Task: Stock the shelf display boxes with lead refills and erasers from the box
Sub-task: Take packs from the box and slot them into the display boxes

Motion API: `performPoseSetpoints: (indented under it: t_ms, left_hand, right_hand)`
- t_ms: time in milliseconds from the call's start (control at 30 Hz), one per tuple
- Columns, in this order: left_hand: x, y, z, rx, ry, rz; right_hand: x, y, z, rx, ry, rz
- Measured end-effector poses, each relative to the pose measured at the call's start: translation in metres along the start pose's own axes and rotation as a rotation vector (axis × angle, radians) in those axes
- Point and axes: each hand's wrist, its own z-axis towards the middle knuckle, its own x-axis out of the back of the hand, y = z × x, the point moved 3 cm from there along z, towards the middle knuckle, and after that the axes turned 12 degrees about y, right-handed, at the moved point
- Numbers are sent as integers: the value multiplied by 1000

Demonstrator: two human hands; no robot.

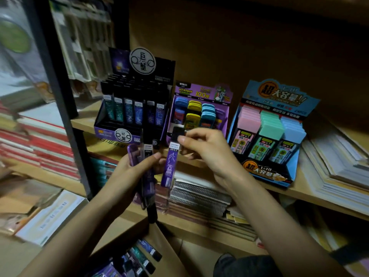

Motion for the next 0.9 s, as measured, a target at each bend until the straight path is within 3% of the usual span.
performPoseSetpoints:
  t_ms: [200, 333, 533, 767, 900]
  left_hand:
    - [46, 20, 3, -57, 173, 61]
    - [75, 22, 2, -65, 283, 41]
    - [98, 23, -2, -4, 262, -11]
    - [99, 28, -10, 29, 253, -12]
    - [97, 26, -10, 46, 245, 7]
  right_hand:
    - [-21, -44, 36, 217, 155, 68]
    - [-41, -50, 63, 372, 268, -87]
    - [-66, -39, 83, 511, 263, -302]
    - [-72, -30, 91, 391, 231, -183]
    - [-77, -33, 98, 369, 248, -246]
